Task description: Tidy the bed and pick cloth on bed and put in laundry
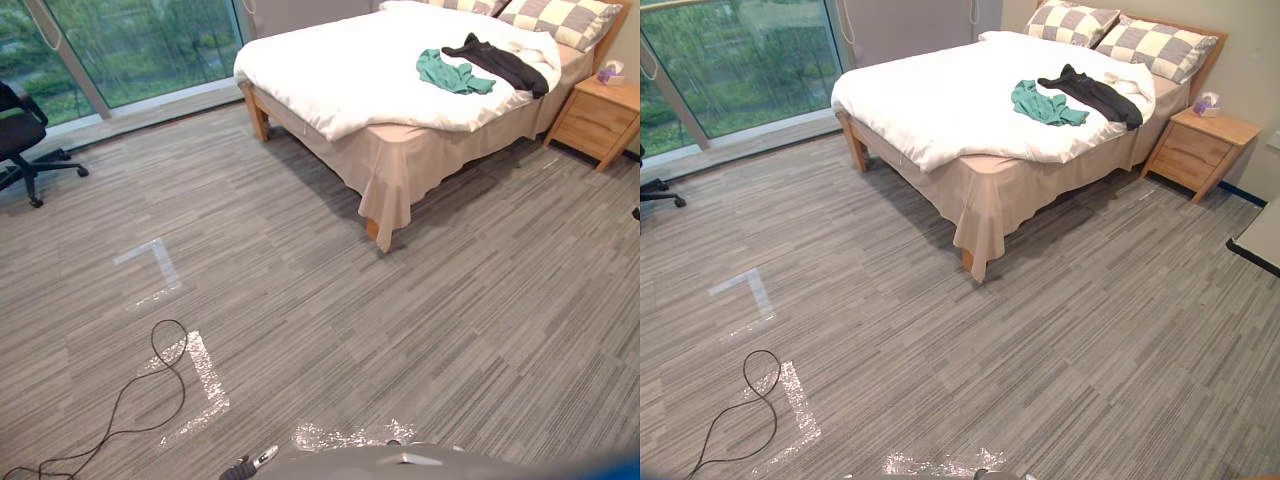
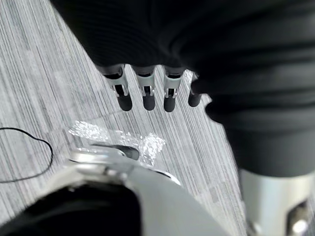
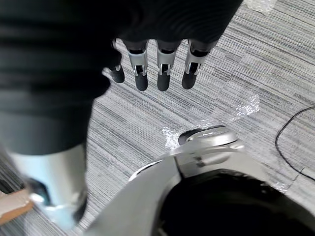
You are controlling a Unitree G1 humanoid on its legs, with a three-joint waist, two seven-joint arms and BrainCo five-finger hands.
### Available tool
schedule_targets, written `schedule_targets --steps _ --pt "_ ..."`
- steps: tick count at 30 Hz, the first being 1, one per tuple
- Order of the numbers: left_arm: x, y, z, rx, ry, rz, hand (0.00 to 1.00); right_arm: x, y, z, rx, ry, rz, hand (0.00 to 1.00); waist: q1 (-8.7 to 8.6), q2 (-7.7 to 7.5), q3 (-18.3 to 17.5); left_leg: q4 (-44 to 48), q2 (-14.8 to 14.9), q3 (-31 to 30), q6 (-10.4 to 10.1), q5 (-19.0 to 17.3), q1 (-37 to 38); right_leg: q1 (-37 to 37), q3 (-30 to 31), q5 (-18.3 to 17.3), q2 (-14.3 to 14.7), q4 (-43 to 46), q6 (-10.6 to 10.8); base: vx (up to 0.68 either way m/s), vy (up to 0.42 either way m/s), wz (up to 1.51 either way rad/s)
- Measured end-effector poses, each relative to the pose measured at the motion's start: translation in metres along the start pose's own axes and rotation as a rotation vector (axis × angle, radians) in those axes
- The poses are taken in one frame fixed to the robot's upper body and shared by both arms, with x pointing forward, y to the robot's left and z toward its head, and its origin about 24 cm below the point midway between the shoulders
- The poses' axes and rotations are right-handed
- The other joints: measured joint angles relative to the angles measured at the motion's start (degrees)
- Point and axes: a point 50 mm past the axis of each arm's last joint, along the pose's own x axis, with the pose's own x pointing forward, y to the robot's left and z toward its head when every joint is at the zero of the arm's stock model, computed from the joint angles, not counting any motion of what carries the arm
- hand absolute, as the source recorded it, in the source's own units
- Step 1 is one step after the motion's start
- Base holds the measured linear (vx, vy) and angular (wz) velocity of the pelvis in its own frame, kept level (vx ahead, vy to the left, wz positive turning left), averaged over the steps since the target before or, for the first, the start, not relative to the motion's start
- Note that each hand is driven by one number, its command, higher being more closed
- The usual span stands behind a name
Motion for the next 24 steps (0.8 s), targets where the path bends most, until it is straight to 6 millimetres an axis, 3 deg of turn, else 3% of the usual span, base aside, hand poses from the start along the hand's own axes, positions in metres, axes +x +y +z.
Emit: schedule_targets --steps 6,19,21,24 --pt "0.002 -0.003 0.009 0.084 -0.024 -0.048 0.0 0.002 0.003 0.005 0.014 0.004 0.004 0.0 -0.01 -0.23 1.3 -1.6 -0.4 0.1 -1.2 -0.6 2.2 4.6 -1.7 2.5 -0.2 -5.8 3.9 0.09 0.049 0.02" --pt "0.004 -0.003 0.017 0.164 0.008 -0.051 0.0 0.006 0.009 0.013 0.014 0.008 0.015 0.0 0.05 -0.88 3.5 -2.0 -0.7 0.1 -1.8 -1.0 5.0 7.6 -2.3 3.1 -0.3 -7.8 4.1 -0.01 -0.008 0.0" --pt "0.004 -0.003 0.019 0.169 0.023 -0.081 0.0 0.006 0.011 0.013 0.039 0.006 0.0 0.0 0.01 -1.3 3.9 -2.1 -0.8 0.3 -1.8 -1.0 4.9 6.3 -2.4 0.9 -0.6 -4.3 1.8 -0.05 -0.04 -0.02" --pt "0.004 -0.002 0.023 0.212 0.031 -0.106 0.0 0.006 0.014 0.014 0.09 -0.005 -0.005 0.0 -0.14 -2.3 5.0 -1.9 -1.3 0.8 -0.6 -2.4 4.5 -0.7 -2.5 -5.7 -2.6 9.1 2.6 -0.12 -0.007 -0.05"
